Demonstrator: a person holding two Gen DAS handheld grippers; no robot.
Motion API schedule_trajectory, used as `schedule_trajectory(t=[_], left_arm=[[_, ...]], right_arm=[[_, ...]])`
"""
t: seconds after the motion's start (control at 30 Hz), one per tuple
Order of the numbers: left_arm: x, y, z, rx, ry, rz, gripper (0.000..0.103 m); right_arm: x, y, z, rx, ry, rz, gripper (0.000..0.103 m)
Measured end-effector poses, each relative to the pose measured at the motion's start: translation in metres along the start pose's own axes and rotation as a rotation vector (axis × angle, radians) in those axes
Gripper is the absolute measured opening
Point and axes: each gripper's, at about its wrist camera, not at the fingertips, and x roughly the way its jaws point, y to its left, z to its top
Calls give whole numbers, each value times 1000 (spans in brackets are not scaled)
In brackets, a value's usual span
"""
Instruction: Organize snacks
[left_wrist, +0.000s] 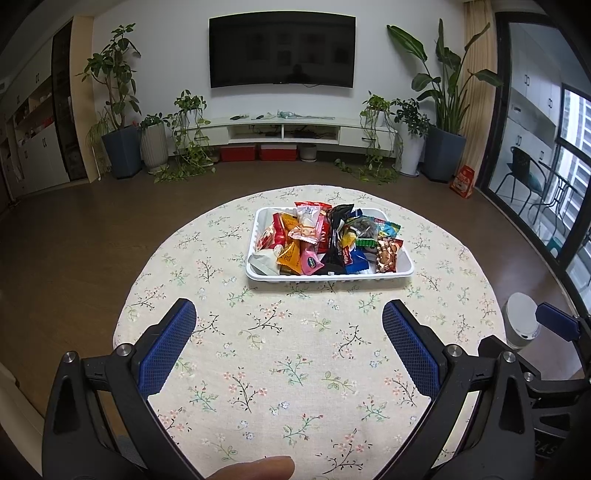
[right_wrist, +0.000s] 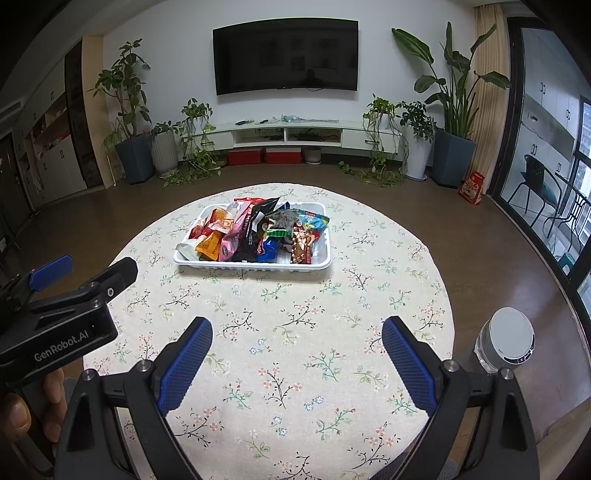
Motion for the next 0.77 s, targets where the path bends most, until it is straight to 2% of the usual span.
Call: schedule_trajectory(t=[0.37,0.53,0.77], left_arm=[[8,5,-6,11,16,6,103],[12,7,-4,2,27,-11,103],[13,8,0,14,8,-11,102]], right_arm=[[0,0,0,1,4,0,95],[-6,-1,-13,4,9,3,95],[-5,-4,-19,12,24,3,95]])
